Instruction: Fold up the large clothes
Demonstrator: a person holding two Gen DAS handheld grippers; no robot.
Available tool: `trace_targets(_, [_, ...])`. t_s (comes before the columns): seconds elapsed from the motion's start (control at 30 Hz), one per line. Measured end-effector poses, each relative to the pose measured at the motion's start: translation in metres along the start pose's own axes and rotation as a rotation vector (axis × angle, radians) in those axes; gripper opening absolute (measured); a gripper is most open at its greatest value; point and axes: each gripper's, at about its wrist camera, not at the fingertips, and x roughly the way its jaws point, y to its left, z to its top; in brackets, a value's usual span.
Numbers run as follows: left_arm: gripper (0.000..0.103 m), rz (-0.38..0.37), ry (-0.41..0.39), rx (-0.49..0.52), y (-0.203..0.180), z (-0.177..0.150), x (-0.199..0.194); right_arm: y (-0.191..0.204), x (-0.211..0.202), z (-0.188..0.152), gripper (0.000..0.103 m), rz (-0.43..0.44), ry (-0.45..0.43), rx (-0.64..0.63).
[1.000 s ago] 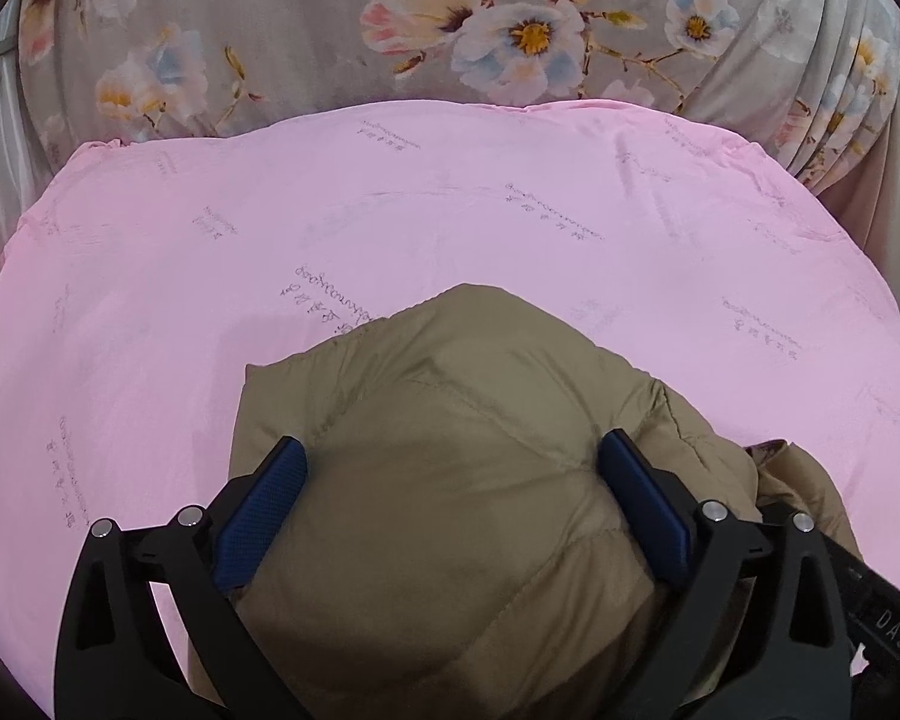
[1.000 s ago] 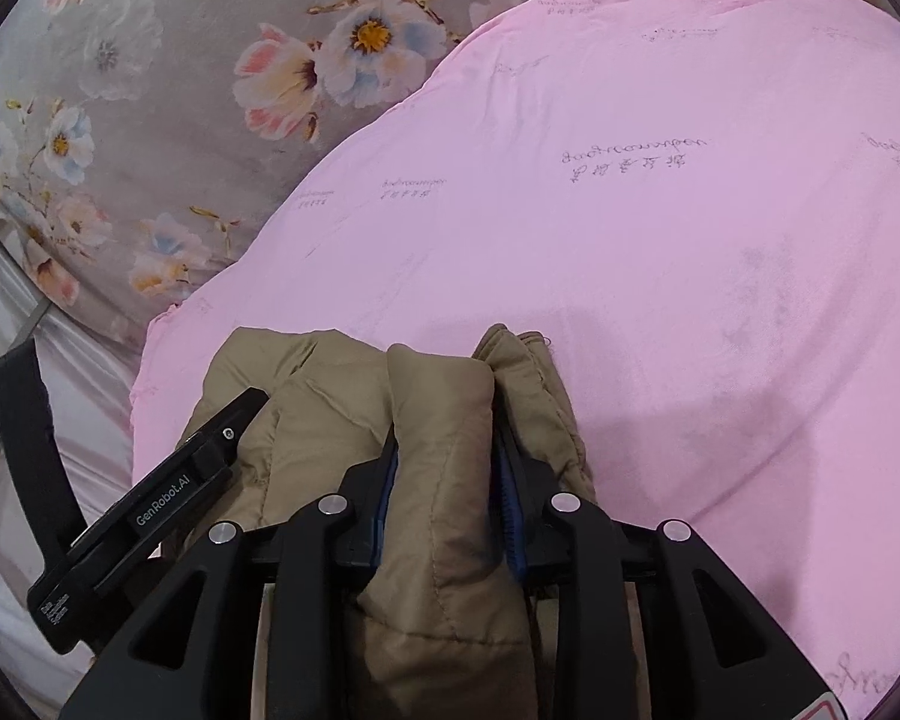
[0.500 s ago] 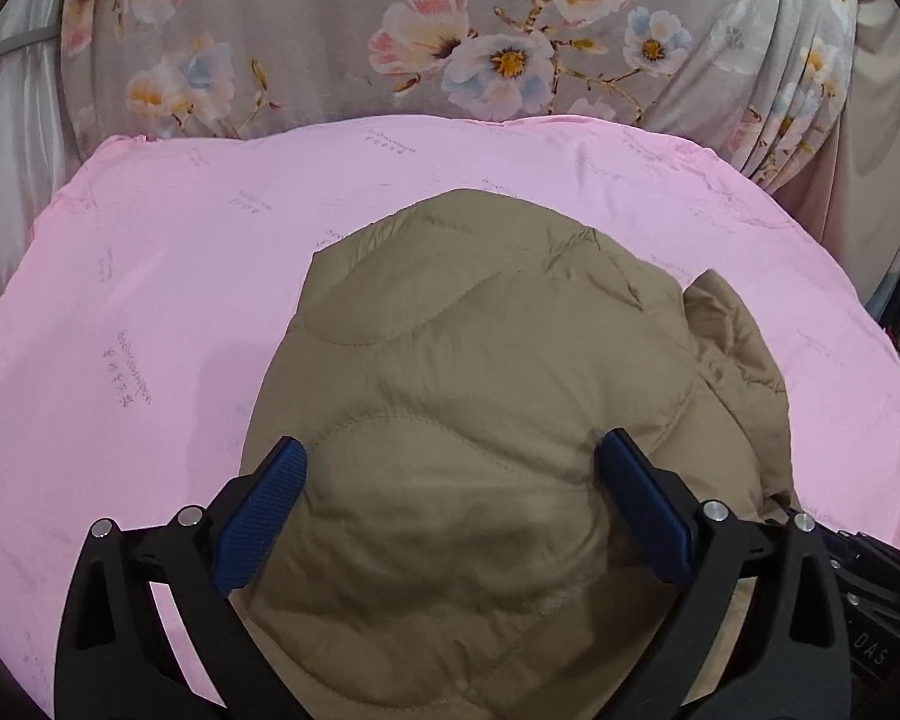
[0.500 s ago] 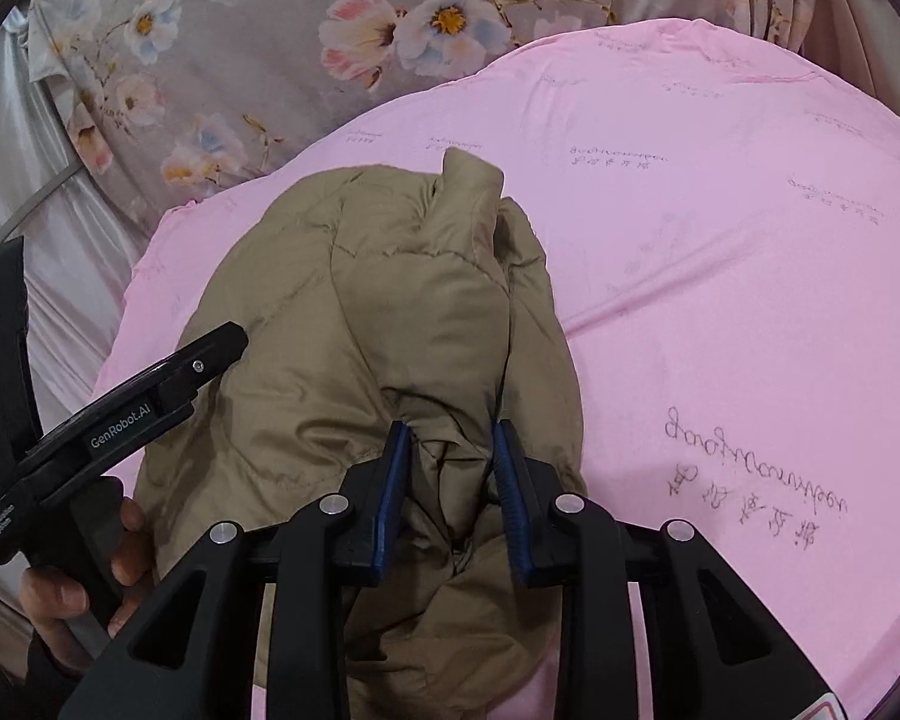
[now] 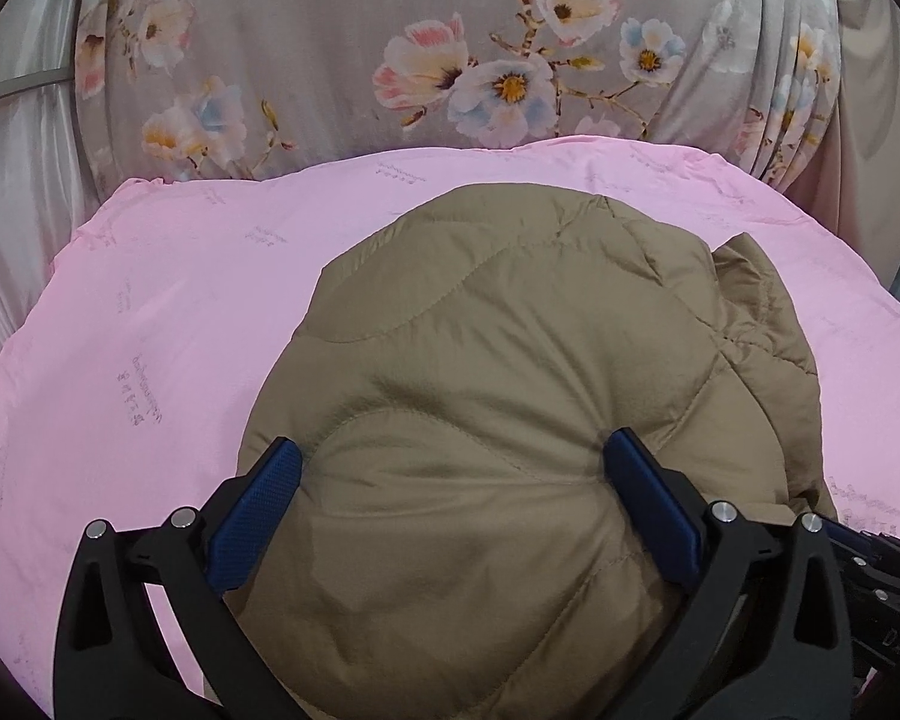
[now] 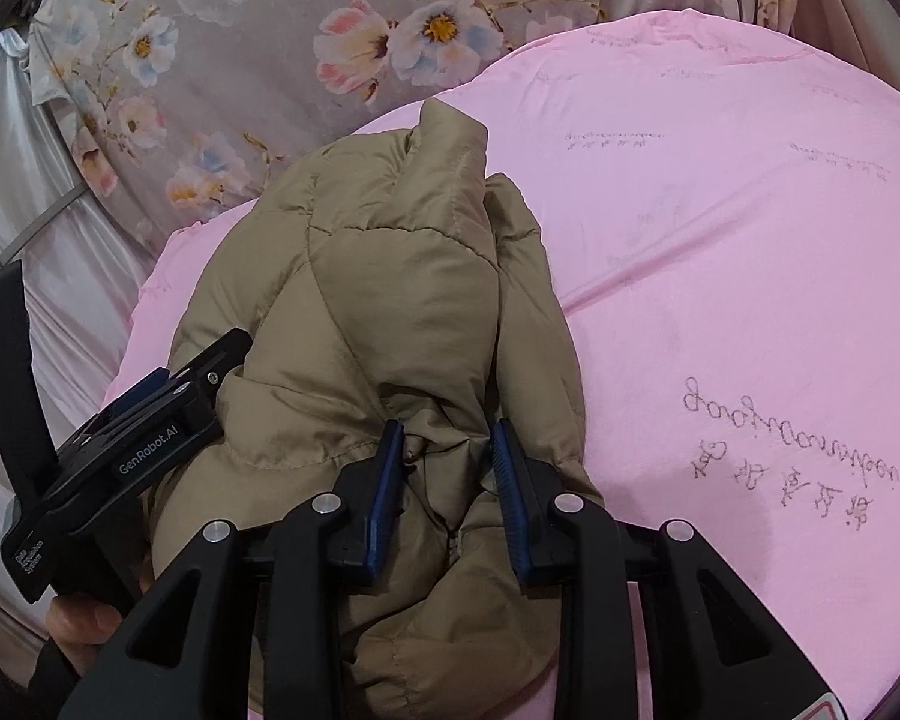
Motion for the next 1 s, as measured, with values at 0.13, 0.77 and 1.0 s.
trace_targets(0.13, [0.098,0.011,-0.011,0.003,-0.003,-0.001,0.002,0.001,0.000,-0.001,0.027,-0.005,-0.007,-0.004])
trace_targets(0.77, [0.098,-0.283,0.189,-0.221,0.105,0.036,-0.003,-0.058,-0.039,0.068,0.054,0.157,0.121,0.159])
trace_targets(1.0, [0.098,-0.476,0.426,-0.383,0.131,0.015,0.059,-0.075,0.030,0.068,0.054,0.288,0.367,0.292])
